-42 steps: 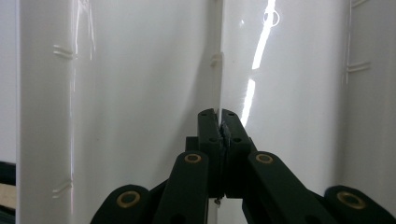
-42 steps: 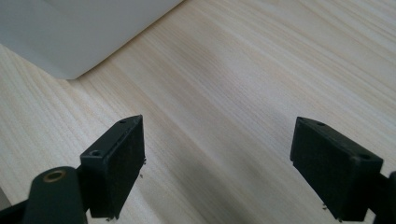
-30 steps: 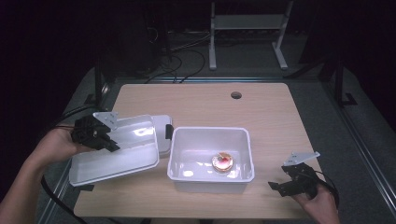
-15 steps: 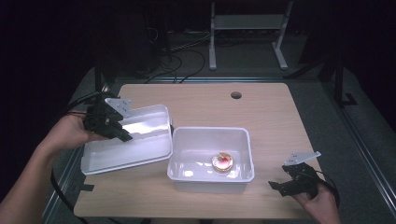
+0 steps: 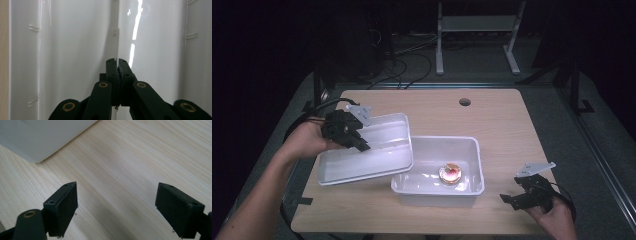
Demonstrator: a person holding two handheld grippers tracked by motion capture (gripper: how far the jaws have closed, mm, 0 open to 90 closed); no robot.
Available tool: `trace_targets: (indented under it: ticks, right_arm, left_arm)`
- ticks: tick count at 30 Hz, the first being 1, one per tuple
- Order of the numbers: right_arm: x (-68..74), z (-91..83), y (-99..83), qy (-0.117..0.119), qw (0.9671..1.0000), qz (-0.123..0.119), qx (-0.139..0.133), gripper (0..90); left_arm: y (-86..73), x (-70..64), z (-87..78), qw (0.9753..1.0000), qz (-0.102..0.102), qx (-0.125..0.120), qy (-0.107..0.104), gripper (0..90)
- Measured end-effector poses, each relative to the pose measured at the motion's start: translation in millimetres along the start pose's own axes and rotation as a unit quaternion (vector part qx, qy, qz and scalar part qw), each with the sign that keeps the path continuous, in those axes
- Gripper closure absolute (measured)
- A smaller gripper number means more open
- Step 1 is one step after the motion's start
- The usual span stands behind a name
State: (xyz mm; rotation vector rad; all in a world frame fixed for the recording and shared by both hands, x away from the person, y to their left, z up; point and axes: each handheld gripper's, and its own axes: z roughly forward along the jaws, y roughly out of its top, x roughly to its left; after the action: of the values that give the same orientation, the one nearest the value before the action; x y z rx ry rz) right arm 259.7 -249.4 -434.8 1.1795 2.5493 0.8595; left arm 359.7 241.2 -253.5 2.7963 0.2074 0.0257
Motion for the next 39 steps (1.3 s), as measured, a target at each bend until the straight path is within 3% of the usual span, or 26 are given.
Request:
trace_targets:
  ticks: [9, 13, 17, 18, 26, 39]
  right_arm:
    - [-0.6, -0.5, 0.3, 0.000, 1.0000, -0.002, 0.000, 17.6]
    - [-0.8, -0.6, 0.4, 0.001, 1.0000, -0.001, 0.000, 17.5]
    - [-0.5, -1.6, 0.0, 0.001, 1.0000, 0.000, -0.002, 17.6]
    - [-0.9, -2.9, -0.4, 0.000, 1.0000, -0.001, -0.004, 17.6]
    - [-1.9, -5.7, -1.2, 0.001, 1.0000, 0.003, -0.009, 17.6]
    - [-0.9, -6.4, -0.2, 0.002, 0.9999, 0.004, -0.013, 17.6]
  left_arm:
    - [18.7, -1.0, 5.5, 0.9999, 0.007, -0.008, 0.000, 89.4]
    - [38.0, -2.9, 7.4, 0.9998, 0.018, 0.005, 0.004, 89.4]
    - [52.5, -4.3, 7.9, 0.9997, 0.026, -0.002, 0.000, 89.4]
    - [62.3, -6.1, 10.9, 0.9994, 0.034, -0.002, 0.000, 89.4]
    - [95.3, -11.7, 33.7, 0.9982, 0.056, 0.005, -0.018, 89.4]
    - [120.5, -13.7, 57.7, 0.9970, 0.067, 0.012, -0.038, 89.3]
